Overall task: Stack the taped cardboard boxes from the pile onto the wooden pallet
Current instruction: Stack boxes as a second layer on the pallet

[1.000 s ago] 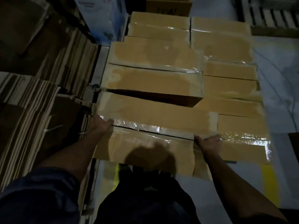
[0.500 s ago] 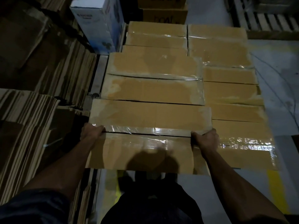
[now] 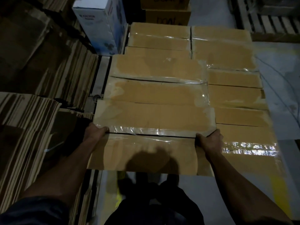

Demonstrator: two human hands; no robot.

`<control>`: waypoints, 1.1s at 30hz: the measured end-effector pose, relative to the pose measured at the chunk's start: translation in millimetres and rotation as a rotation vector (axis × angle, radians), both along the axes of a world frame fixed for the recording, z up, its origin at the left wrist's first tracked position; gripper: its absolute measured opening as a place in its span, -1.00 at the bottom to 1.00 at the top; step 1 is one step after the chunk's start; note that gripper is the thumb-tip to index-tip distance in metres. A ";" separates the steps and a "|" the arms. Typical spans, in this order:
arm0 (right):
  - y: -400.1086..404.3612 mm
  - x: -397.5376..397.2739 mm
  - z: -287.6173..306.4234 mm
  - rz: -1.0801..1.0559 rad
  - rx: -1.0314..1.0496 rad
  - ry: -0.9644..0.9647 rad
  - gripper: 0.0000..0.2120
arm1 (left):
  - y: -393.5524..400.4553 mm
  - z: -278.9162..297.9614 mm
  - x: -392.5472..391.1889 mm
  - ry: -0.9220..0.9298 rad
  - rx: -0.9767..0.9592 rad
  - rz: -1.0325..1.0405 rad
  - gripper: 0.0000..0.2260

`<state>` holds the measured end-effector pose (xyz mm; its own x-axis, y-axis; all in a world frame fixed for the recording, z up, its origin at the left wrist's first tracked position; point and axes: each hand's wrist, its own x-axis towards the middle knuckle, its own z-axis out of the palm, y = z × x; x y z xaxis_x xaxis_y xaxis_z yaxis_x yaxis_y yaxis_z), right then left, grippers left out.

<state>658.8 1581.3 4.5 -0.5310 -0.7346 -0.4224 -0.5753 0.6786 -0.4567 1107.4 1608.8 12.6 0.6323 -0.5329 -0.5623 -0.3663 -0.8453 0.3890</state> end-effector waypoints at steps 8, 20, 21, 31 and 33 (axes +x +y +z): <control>-0.9 -1.7 -3.7 0.030 0.039 0.039 -0.16 | 3.9 -0.3 -18.7 -0.065 0.019 -0.020 -0.30; 15.8 -1.4 5.6 0.039 0.097 -0.016 -0.13 | 5.5 6.3 -23.5 -0.034 0.038 0.006 -0.23; 15.3 -3.1 5.4 0.036 0.097 -0.020 -0.13 | 4.8 5.7 -24.0 -0.032 0.036 0.006 -0.23; 17.9 -12.1 1.4 0.080 0.089 0.006 -0.11 | 1.2 1.2 -26.6 -0.058 0.081 -0.034 -0.20; 18.5 -13.5 1.8 0.089 0.075 -0.002 -0.11 | 0.2 -0.5 -27.2 -0.077 0.078 -0.032 -0.20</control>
<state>645.3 1599.8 6.3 -0.4643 -0.7449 -0.4791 -0.6339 0.6573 -0.4076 1080.2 1609.0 12.1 0.6590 -0.5095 -0.5532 -0.4196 -0.8595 0.2918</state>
